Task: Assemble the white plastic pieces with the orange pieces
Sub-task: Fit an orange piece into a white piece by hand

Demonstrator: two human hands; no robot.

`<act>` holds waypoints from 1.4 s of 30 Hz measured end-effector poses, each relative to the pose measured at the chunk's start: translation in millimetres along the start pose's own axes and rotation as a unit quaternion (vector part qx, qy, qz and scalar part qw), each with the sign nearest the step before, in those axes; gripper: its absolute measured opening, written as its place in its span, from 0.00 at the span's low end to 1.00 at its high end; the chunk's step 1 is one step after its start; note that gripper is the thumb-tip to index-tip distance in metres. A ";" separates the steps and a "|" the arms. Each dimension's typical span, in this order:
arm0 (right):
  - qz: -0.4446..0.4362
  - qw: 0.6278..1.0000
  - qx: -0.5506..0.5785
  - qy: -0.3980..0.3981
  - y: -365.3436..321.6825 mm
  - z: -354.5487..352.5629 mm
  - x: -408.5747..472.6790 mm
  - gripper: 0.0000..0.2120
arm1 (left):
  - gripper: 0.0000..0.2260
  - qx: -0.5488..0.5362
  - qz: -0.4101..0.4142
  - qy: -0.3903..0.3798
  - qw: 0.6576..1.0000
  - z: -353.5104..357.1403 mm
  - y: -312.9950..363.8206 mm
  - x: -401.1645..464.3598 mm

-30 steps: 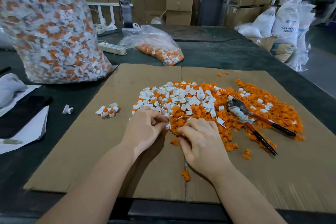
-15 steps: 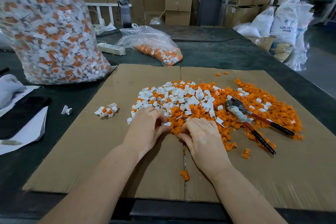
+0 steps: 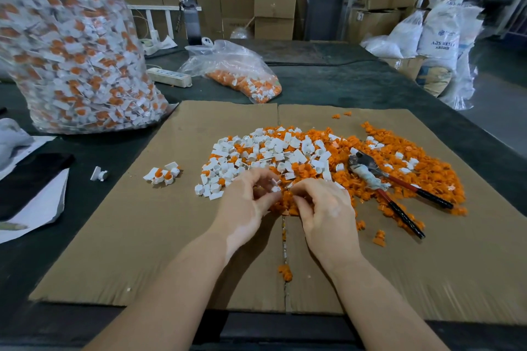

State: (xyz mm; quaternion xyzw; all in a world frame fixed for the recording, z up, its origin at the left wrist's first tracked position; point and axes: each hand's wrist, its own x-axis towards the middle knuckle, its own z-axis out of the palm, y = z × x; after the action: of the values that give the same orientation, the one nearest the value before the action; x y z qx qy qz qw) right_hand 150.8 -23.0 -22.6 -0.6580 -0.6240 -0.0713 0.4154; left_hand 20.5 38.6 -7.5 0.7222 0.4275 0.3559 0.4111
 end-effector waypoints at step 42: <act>0.001 1.000 0.020 -0.011 -1.9 -2.2 -3.1 0.06 | 0.08 -0.106 -0.021 0.097 0.989 23.9 -5.5 -13.3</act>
State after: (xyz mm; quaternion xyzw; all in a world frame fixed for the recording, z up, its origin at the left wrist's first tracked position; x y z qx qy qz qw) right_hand 149.4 -27.1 -22.2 -0.6510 -0.6290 -0.0516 0.4218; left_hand 34.4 21.2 -24.4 0.6270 0.4405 0.4592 0.4495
